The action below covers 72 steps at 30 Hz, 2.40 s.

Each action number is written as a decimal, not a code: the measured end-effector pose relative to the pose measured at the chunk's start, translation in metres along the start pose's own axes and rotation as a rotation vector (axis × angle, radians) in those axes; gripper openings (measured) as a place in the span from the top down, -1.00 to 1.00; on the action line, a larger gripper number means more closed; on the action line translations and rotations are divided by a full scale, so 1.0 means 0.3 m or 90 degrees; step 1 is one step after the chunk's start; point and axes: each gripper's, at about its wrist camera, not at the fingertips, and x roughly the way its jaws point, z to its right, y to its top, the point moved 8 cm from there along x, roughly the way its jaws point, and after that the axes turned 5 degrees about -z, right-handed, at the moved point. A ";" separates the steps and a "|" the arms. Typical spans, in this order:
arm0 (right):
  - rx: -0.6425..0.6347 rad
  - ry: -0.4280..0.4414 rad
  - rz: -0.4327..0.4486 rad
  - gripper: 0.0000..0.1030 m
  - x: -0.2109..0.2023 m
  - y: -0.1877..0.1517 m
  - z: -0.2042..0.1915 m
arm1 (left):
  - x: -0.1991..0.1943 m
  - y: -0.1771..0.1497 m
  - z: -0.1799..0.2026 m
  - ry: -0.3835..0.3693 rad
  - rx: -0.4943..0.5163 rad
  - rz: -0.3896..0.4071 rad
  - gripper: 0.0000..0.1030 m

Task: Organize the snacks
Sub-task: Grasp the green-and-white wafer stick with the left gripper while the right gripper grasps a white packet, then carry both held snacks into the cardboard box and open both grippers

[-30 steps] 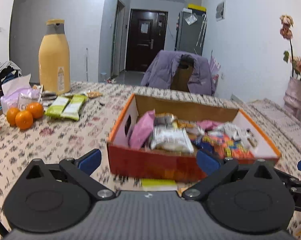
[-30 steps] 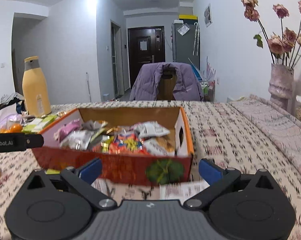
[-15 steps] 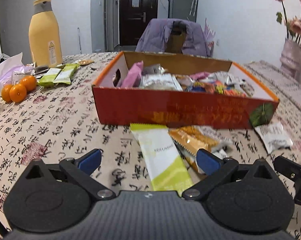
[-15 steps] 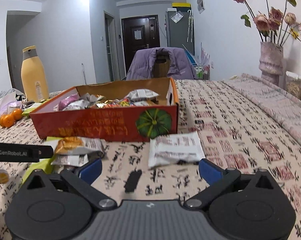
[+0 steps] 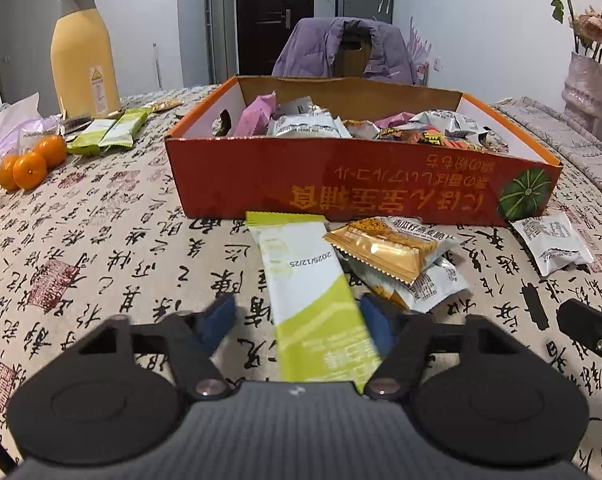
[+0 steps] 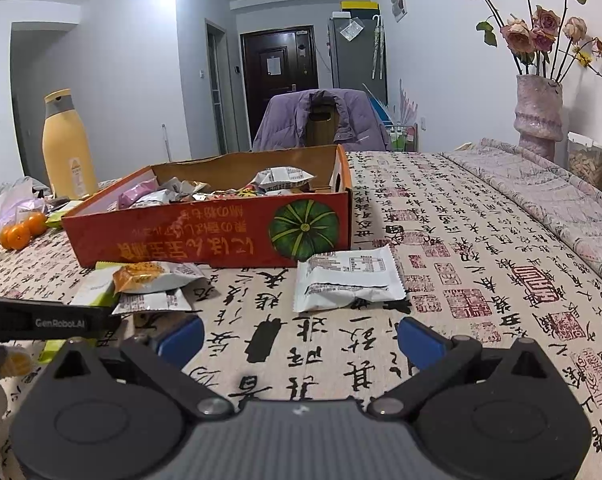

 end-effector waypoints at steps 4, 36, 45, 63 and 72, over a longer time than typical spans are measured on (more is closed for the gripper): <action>0.002 0.004 -0.001 -1.00 0.000 0.000 -0.003 | -0.018 0.004 -0.020 -0.010 -0.011 0.011 0.26; -0.031 -0.066 -0.055 -1.00 0.174 0.154 0.073 | -0.130 0.087 -0.141 -0.029 -0.042 0.098 0.27; -0.011 -0.063 -0.133 -1.00 0.314 0.133 0.102 | -0.145 0.099 -0.149 -0.031 -0.048 0.110 0.27; -0.018 -0.050 -0.117 -0.52 0.302 0.137 0.091 | -0.188 0.104 -0.130 -0.047 -0.041 0.125 0.27; 0.012 0.005 -0.090 0.03 0.214 0.122 0.070 | -0.199 0.114 -0.138 -0.050 -0.045 0.129 0.27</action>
